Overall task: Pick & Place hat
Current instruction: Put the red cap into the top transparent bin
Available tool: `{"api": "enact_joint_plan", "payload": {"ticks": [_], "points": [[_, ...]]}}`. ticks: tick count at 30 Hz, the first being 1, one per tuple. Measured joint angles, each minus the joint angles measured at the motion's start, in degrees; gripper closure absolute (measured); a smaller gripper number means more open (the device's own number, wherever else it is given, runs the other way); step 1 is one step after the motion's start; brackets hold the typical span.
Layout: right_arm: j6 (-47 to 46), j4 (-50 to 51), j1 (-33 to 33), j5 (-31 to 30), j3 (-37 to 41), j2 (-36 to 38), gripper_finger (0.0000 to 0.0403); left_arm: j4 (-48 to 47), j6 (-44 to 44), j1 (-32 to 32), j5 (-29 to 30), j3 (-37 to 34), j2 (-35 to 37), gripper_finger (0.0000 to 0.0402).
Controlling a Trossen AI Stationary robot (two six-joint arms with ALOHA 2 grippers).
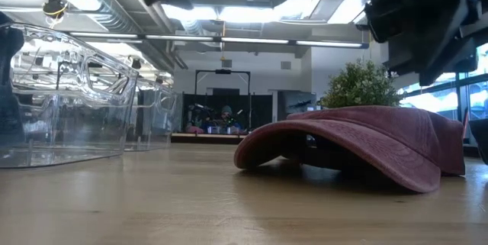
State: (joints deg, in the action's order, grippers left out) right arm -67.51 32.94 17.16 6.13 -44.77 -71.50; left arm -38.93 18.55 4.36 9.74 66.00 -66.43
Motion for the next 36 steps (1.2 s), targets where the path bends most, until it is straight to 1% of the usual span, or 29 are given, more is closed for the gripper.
{"api": "enact_joint_plan", "payload": {"ticks": [2,4,8,12,14,17,19,23,28,32,36], "points": [[3.72,-2.87,1.91,-0.33,0.03,-1.72,0.0292,1.34,-2.11,1.50,-3.21,0.00,-2.08,0.0206],[10.01,-5.77,3.98,-1.99,0.02,-3.07,0.0292,2.73,-3.98,2.98,-6.45,0.00,-3.98,0.0207],[20.02,-7.05,7.19,-5.74,0.01,-5.23,0.0292,5.01,-6.09,5.52,-10.91,0.00,-7.14,0.0206],[30.63,-6.91,9.41,-6.61,0.01,-7.45,0.0292,6.14,-6.30,6.75,-12.77,0.00,-9.64,0.0207],[33.68,-6.90,10.11,-7.93,0.00,-8.75,0.0292,6.20,-6.30,6.79,-12.99,0.00,-10.50,0.0207],[36.25,-6.95,10.43,-10.86,0.00,-10.69,0.0292,6.22,-6.30,6.78,-14.20,0.00,-11.68,0.0206],[36.31,-7.37,10.41,-11.74,0.00,-11.57,0.0292,6.24,-6.28,6.63,-14.96,0.00,-12.14,0.0206],[35.33,-8.17,10.59,-11.70,-0.78,-11.76,0.0292,6.31,-5.96,6.56,-15.42,0.00,-12.38,0.0207],[38.57,-6.24,10.85,-12.66,-4.58,-11.74,0.0292,8.37,-5.88,6.65,-15.41,0.00,-12.38,0.0206],[37.56,-5.79,10.80,-13.67,-6.75,-11.74,0.0292,10.21,-5.88,6.78,-15.04,0.00,-12.36,0.0207],[39.31,-5.67,10.74,-14.04,-7.57,-11.69,0.0290,11.07,-5.88,6.78,-15.00,0.00,-12.36,0.0206]]}}
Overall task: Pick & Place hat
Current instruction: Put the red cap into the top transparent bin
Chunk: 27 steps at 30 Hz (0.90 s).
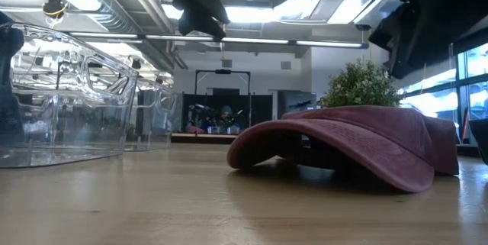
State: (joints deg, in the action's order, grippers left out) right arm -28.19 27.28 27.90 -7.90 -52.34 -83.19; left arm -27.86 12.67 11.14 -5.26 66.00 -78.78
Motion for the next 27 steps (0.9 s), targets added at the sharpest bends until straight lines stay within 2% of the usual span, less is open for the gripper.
{"api": "enact_joint_plan", "payload": {"ticks": [3,10,14,21,24,27], "points": [[-0.13,0.74,0.00,0.00,-0.06,-0.01,0.0270,0.04,-0.63,-0.02,0.10,0.00,0.00,0.0207],[-1.53,5.15,-0.02,0.37,-0.07,-0.01,0.0181,0.04,-0.96,-0.02,0.14,0.00,0.00,0.0206],[1.39,4.74,0.00,-1.77,-0.07,-0.45,0.0156,0.04,-0.94,-0.02,0.20,0.00,0.00,0.0207],[2.85,5.48,-0.02,-2.99,0.25,-5.68,0.0166,0.05,-0.88,-0.04,0.21,0.00,0.02,0.0207],[2.94,5.15,-0.02,-2.75,0.28,-7.48,0.0187,0.05,-0.27,-0.04,0.23,0.00,0.02,0.0206],[3.43,5.39,-0.02,-3.30,0.28,-8.32,0.0225,0.07,0.00,-0.04,0.25,0.00,0.02,0.0206]]}}
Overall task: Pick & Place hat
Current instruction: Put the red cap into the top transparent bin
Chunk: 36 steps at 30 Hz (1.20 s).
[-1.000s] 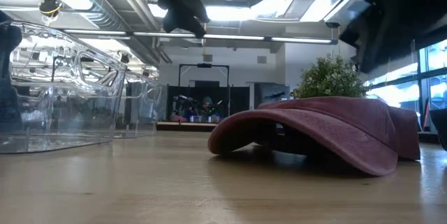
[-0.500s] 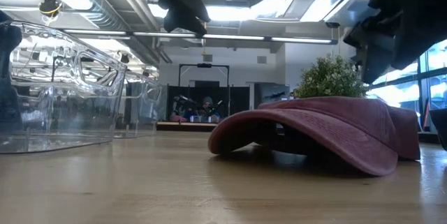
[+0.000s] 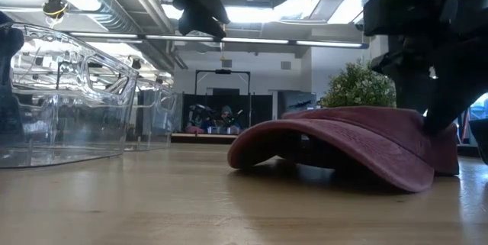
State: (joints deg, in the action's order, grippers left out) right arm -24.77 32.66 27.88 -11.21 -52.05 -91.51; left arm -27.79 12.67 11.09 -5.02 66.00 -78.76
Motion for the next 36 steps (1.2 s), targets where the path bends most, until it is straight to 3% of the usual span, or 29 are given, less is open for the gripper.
{"api": "enact_joint_plan", "payload": {"ticks": [4,6,8,20,24,28,36], "points": [[4.10,0.20,0.02,-5.56,0.00,-0.04,0.0308,0.76,0.24,0.00,-0.02,0.00,0.00,0.0207],[9.97,0.75,0.02,-8.57,0.00,0.11,0.0362,1.68,0.22,0.00,-0.11,0.00,0.01,0.0206],[18.14,1.33,0.00,-11.64,-0.01,0.16,0.0386,2.90,0.25,0.00,-0.20,0.00,0.02,0.0206],[62.84,3.66,-1.65,-33.41,-4.02,0.16,0.0389,6.49,6.70,0.01,-1.07,0.00,0.02,0.0207],[76.72,3.44,-4.13,-33.78,-5.39,0.16,0.0390,8.69,11.59,1.44,-7.14,0.00,0.02,0.0206],[87.11,1.81,-7.50,-34.06,-6.63,0.16,0.0391,9.85,16.40,3.90,-9.54,0.00,0.02,0.0207],[104.37,-13.64,-11.81,-33.36,-13.82,0.16,0.0391,7.59,14.91,7.06,-10.86,0.00,0.02,0.0207]]}}
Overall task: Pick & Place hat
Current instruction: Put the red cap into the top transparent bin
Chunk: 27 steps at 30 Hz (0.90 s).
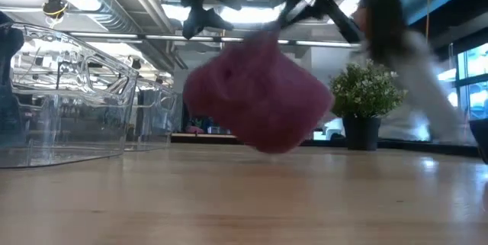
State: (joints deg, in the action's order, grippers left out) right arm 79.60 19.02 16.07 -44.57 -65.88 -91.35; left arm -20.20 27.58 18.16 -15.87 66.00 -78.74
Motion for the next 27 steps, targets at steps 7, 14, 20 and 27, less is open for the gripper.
{"api": "enact_joint_plan", "payload": {"ticks": [7,14,20,27], "points": [[4.74,-1.14,-1.01,2.12,-4.73,0.02,0.0391,-0.19,-7.88,0.05,-6.45,0.00,0.00,0.0208],[5.08,-2.08,-1.02,-1.00,-5.21,0.02,0.0391,0.70,-15.45,-0.88,-7.02,0.00,0.00,0.0208],[5.19,-2.66,-1.02,-2.19,-5.21,0.02,0.0391,0.80,-16.88,-0.81,-11.07,0.00,0.00,0.0207],[8.77,-7.05,-1.02,-3.47,-5.21,0.04,0.0391,-0.80,-16.97,-0.37,-10.83,0.00,0.00,0.0207]]}}
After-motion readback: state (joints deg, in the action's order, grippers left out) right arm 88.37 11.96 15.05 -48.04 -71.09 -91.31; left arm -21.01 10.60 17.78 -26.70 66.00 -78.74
